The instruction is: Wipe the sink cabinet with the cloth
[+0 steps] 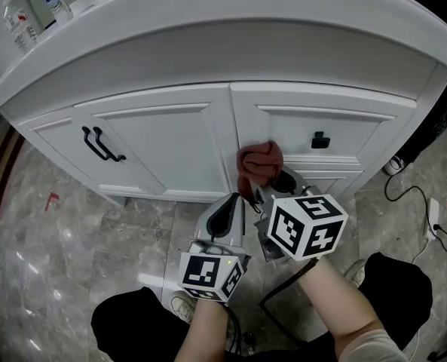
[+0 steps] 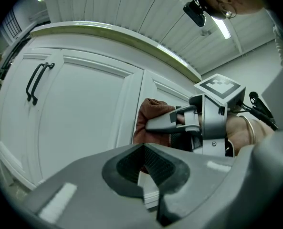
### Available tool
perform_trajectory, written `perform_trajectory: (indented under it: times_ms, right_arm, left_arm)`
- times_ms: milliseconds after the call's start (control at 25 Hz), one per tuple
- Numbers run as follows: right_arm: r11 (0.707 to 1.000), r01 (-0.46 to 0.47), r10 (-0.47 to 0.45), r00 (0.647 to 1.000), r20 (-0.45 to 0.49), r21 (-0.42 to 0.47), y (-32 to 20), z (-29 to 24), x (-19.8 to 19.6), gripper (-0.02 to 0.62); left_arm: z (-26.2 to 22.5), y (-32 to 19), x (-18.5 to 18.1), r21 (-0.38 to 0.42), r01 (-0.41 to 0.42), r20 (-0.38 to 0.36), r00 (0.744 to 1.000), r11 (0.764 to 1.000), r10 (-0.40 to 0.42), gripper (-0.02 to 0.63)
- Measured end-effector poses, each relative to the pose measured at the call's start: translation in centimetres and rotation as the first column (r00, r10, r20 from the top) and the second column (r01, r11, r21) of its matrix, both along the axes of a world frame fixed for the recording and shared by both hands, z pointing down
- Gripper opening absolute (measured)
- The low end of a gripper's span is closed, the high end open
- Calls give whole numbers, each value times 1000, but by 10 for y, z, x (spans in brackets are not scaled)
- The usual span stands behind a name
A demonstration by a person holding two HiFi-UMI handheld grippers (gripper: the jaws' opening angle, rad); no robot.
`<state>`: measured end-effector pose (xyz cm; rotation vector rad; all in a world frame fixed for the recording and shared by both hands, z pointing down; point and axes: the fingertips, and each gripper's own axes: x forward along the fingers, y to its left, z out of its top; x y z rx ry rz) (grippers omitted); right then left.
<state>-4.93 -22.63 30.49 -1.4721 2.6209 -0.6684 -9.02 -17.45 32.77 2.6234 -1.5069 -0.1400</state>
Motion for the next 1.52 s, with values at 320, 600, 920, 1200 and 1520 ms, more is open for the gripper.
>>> perform_trajectory:
  times_ms: [320, 600, 920, 1200, 1520]
  right_arm:
    - [999, -34, 35, 999, 18, -18, 1, 2, 30, 79]
    - [994, -111, 111, 994, -10, -8, 5, 0, 67, 80]
    - [974, -224, 225, 974, 25, -23, 10, -2, 125, 81]
    - [948, -317, 318, 947, 42, -32, 16, -5, 168, 83]
    - [914, -405, 405, 914, -6, -11, 25, -6, 213, 83]
  left_arm:
    - [2, -1, 25, 1, -45, -9, 999, 999, 45, 0]
    - [2, 2, 48, 5, -78, -8, 997, 997, 79, 0]
    - [8, 8, 72, -16, -118, -14, 993, 993, 118, 0]
    - [10, 17, 92, -23, -152, -10, 988, 988, 152, 0]
    - [8, 19, 111, -19, -171, -23, 985, 985, 171, 0]
